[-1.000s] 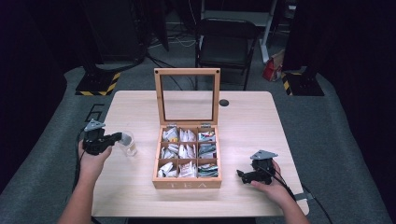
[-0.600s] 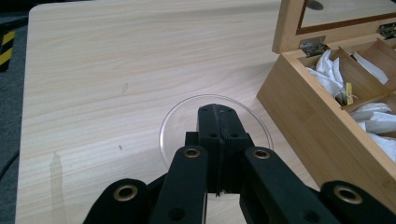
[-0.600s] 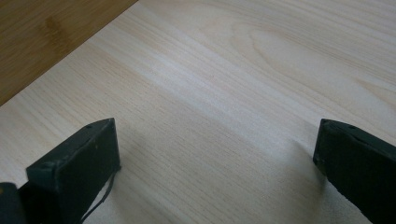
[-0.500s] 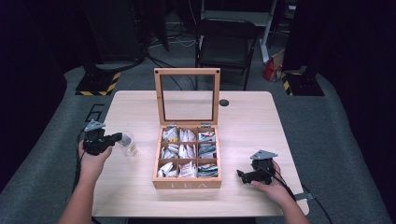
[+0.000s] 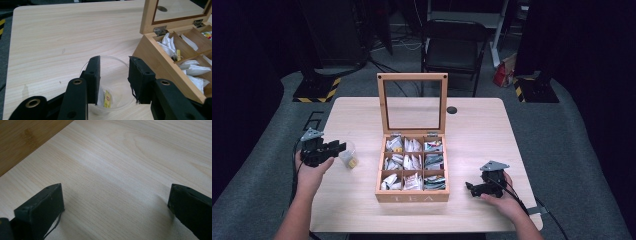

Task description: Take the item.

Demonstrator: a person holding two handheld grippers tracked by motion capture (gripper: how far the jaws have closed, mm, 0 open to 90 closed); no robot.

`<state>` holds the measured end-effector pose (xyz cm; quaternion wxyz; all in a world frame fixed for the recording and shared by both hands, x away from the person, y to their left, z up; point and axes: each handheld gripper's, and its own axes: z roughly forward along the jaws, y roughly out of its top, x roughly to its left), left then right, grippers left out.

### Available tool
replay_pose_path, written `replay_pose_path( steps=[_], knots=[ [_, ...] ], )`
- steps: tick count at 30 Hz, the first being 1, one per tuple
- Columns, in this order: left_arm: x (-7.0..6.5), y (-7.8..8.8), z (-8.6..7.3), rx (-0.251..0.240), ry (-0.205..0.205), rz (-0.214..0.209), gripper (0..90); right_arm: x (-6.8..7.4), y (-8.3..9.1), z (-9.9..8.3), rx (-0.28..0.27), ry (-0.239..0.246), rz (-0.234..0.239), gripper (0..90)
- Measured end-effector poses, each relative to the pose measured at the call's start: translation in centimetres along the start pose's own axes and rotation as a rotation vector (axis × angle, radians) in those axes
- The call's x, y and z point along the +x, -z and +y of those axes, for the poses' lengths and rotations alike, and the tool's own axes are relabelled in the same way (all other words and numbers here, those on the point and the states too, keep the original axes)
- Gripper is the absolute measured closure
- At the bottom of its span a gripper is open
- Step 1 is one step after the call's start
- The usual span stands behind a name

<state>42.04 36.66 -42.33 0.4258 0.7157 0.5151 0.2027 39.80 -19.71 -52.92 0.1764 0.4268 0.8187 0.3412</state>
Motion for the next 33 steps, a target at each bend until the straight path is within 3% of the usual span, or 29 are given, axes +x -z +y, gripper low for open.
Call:
replay_pose_path(
  steps=[9, 16, 33],
  knots=[
    [-1.2, 0.4, 1.0, -0.027, -0.022, -0.014, 53.0, 0.0, 0.0, 0.0, 0.000, 0.000, 0.000, 0.0],
    [-1.9, 0.8, 1.6, -0.021, -0.049, -0.013, 48.8, 0.0, 0.0, 0.0, 0.000, 0.001, 0.000, 0.0],
    [-3.1, 1.5, 1.3, -0.026, -0.078, -0.036, 47.3, 0.0, 0.0, 0.0, 0.000, 0.000, 0.000, 0.0]
  ],
)
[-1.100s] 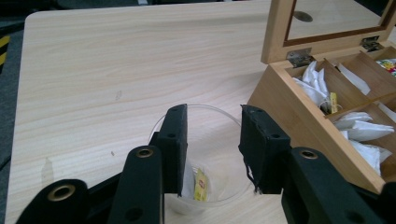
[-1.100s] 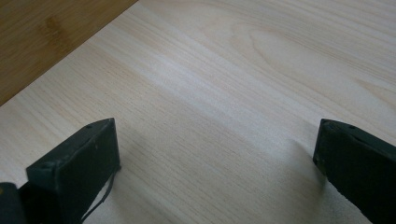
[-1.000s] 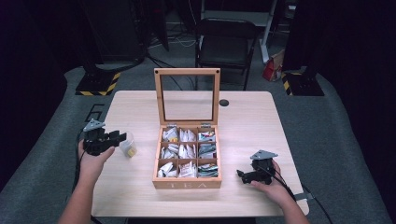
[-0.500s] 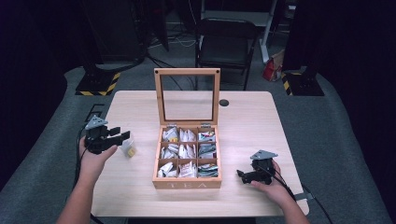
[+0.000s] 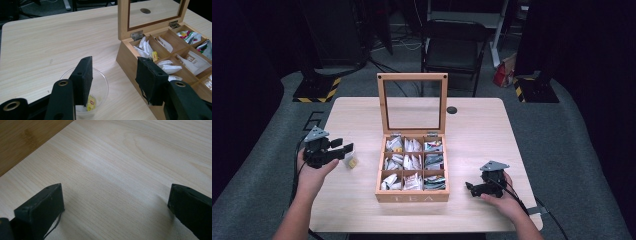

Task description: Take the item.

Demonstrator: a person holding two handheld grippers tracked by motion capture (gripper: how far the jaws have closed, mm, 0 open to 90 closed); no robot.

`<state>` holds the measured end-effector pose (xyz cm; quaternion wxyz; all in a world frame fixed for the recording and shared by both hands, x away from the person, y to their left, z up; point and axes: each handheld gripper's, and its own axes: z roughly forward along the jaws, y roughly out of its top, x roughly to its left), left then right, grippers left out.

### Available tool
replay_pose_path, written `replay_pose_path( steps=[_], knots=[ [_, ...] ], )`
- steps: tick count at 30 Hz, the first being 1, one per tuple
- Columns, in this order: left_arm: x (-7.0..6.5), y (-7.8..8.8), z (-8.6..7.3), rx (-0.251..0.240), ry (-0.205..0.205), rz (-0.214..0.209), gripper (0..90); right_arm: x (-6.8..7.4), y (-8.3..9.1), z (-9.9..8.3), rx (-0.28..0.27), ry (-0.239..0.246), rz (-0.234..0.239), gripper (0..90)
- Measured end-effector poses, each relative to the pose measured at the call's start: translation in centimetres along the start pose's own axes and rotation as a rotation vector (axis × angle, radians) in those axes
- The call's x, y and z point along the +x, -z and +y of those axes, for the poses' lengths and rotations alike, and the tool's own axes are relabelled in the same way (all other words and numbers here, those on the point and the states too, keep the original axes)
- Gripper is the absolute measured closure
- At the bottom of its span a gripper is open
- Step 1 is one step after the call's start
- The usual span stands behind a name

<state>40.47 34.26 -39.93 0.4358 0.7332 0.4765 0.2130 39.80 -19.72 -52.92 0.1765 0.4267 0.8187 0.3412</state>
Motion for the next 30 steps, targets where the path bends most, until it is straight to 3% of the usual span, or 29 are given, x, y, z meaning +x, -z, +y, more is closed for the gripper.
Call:
replay_pose_path(
  steps=[15, 30],
  knots=[
    [-1.1, 1.2, -0.9, -0.011, -0.010, -0.039, 46.2, 0.0, 0.0, 0.0, 0.000, 0.001, 0.000, 0.0],
    [-1.8, 1.3, -4.0, 0.031, -0.006, -0.050, 45.8, 0.0, 0.0, 0.0, 0.000, 0.000, 0.000, 0.0]
  ],
)
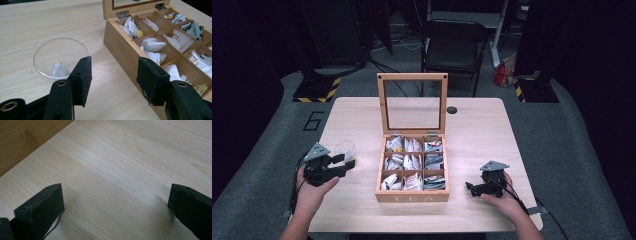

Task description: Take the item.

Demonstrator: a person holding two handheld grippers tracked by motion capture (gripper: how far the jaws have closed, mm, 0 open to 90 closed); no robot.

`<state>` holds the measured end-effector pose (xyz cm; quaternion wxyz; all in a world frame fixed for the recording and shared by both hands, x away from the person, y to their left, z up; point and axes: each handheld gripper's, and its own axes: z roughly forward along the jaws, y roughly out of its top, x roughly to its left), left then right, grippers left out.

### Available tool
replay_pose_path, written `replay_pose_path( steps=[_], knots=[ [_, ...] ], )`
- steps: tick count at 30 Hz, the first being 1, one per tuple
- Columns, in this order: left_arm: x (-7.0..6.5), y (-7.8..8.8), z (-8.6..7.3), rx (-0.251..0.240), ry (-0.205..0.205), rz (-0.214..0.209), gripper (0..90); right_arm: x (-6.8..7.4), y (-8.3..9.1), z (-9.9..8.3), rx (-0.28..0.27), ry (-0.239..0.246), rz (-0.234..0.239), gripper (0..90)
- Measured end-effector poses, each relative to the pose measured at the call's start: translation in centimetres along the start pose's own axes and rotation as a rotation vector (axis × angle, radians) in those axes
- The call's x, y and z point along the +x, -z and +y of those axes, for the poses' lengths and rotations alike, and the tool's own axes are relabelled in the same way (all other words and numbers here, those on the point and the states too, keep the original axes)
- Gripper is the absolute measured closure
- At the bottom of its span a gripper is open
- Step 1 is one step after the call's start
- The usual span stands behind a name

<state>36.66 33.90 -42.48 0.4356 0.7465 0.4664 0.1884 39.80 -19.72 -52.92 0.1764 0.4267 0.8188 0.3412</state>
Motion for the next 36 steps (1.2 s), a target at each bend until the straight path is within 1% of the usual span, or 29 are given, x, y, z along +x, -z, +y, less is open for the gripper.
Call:
replay_pose_path(
  steps=[6, 8, 10, 11, 17, 20, 22, 24, 25, 28, 31, 33, 36],
  knots=[
    [-0.3, 0.0, -1.0, 0.022, -0.009, -0.006, 45.7, 0.0, 0.0, 0.0, 0.000, 0.001, 0.000, 0.0],
    [-0.5, 0.0, -1.4, 0.017, -0.010, 0.000, 45.7, 0.0, 0.0, 0.0, 0.000, 0.000, 0.000, 0.0],
    [-0.5, 0.0, -1.6, 0.015, -0.006, -0.007, 45.7, 0.0, 0.0, 0.0, 0.000, 0.001, 0.000, 0.0],
    [-0.6, -0.1, -1.8, 0.010, -0.004, -0.006, 45.7, 0.0, 0.0, 0.0, 0.000, 0.001, 0.000, 0.0],
    [-0.7, -0.6, -2.6, 0.029, -0.011, -0.012, 45.1, 0.0, 0.0, 0.0, 0.000, 0.001, 0.000, 0.0],
    [-0.8, -0.8, -3.0, 0.022, -0.007, -0.017, 44.9, 0.0, 0.0, 0.0, 0.000, 0.001, 0.000, 0.0],
    [-0.8, -0.9, -3.3, 0.027, -0.008, -0.022, 44.8, 0.0, 0.0, 0.0, 0.000, 0.001, 0.000, 0.0],
    [-0.9, -1.1, -3.6, 0.030, -0.008, -0.017, 44.6, 0.0, 0.0, 0.0, 0.000, 0.001, 0.000, 0.0],
    [-0.9, -1.2, -3.7, 0.039, -0.009, -0.024, 44.6, 0.0, 0.0, 0.0, 0.000, 0.001, 0.000, 0.0],
    [-0.9, -1.4, -4.0, 0.041, -0.019, -0.026, 44.6, 0.0, 0.0, 0.0, -0.001, 0.001, -0.001, 0.0],
    [-0.8, -1.8, -4.5, 0.041, -0.014, -0.029, 44.4, 0.0, 0.0, 0.0, -0.001, 0.001, -0.001, 0.0],
    [-0.8, -2.0, -4.8, 0.055, -0.004, -0.044, 44.3, 0.0, 0.0, 0.0, -0.001, 0.001, -0.001, 0.0],
    [-0.8, -2.5, -5.2, 0.070, -0.017, -0.045, 44.3, 0.0, 0.0, 0.0, -0.001, 0.001, -0.001, 0.0]
  ],
)
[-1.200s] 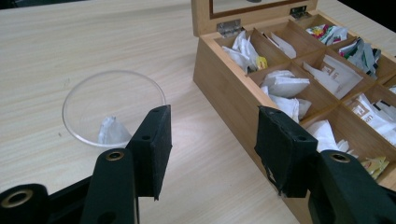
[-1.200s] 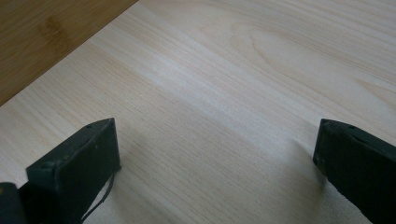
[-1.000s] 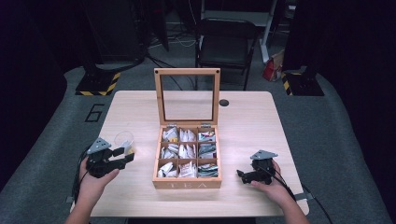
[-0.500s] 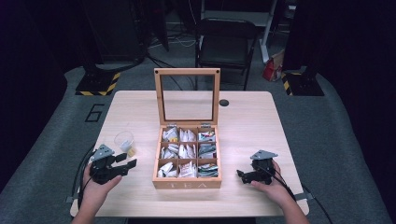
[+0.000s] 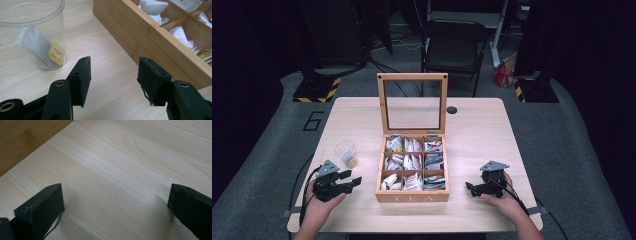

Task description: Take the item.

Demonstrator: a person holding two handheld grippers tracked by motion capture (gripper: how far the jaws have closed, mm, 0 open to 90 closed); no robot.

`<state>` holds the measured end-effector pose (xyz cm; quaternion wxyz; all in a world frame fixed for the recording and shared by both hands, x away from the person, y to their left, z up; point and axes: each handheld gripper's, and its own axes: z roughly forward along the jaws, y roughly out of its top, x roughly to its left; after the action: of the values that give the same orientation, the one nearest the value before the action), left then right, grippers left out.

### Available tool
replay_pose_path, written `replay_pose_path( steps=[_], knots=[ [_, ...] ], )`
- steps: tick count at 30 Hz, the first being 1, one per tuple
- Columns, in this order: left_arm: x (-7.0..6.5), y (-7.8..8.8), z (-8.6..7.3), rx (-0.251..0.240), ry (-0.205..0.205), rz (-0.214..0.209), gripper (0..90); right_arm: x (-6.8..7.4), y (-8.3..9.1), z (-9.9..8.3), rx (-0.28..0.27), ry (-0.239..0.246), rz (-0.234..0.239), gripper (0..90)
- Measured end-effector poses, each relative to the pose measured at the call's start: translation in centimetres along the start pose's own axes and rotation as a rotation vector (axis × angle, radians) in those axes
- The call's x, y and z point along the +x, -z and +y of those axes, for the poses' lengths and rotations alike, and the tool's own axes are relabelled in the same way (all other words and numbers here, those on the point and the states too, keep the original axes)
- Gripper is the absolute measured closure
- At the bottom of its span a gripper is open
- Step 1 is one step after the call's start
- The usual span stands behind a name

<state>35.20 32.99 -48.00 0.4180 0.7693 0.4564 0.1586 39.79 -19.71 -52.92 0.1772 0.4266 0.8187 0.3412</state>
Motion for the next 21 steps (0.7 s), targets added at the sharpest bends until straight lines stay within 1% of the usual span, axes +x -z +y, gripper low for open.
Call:
replay_pose_path(
  steps=[3, 4, 6, 8, 9, 11, 14, 15, 16, 17, 19, 21],
  knots=[
    [0.1, -0.3, -0.2, 0.015, 0.001, -0.007, 44.2, 0.0, 0.0, 0.0, 0.001, 0.004, -0.002, 0.0],
    [0.1, -0.4, -0.3, 0.018, 0.000, -0.002, 44.2, 0.0, 0.0, 0.0, 0.000, 0.000, 0.000, 0.0],
    [0.1, -0.7, -0.5, 0.025, 0.009, -0.009, 44.1, 0.0, 0.0, 0.0, 0.001, 0.003, -0.003, 0.0],
    [0.0, -0.9, -0.6, 0.033, 0.002, -0.009, 43.9, 0.0, 0.0, 0.0, 0.000, 0.000, 0.000, 0.0],
    [0.0, -1.0, -0.6, 0.039, 0.006, -0.016, 43.7, 0.0, 0.0, 0.0, 0.000, 0.000, 0.000, 0.0],
    [-0.1, -1.2, -0.6, 0.051, -0.006, -0.020, 43.7, 0.0, 0.0, 0.0, 0.000, 0.000, 0.000, 0.0],
    [-0.5, -1.6, -0.6, 0.061, -0.012, -0.024, 43.6, 0.0, 0.0, 0.0, 0.000, 0.000, 0.000, 0.0],
    [-0.5, -1.7, -0.6, 0.069, -0.025, -0.027, 43.6, 0.0, 0.0, 0.0, 0.000, 0.000, 0.000, 0.0],
    [-0.6, -1.8, -0.7, 0.070, -0.030, -0.019, 43.5, 0.0, 0.0, 0.0, 0.000, 0.001, 0.000, 0.0],
    [-0.7, -1.8, -0.7, 0.083, -0.031, -0.025, 43.5, 0.0, 0.0, 0.0, 0.000, 0.000, 0.000, 0.0],
    [-0.6, -2.0, -0.8, 0.090, -0.042, -0.025, 43.5, 0.0, 0.0, 0.0, 0.000, 0.000, 0.000, 0.0],
    [-0.7, -2.1, -0.9, 0.102, -0.037, -0.026, 43.4, 0.0, 0.0, 0.0, 0.000, 0.000, 0.000, 0.0]
  ],
)
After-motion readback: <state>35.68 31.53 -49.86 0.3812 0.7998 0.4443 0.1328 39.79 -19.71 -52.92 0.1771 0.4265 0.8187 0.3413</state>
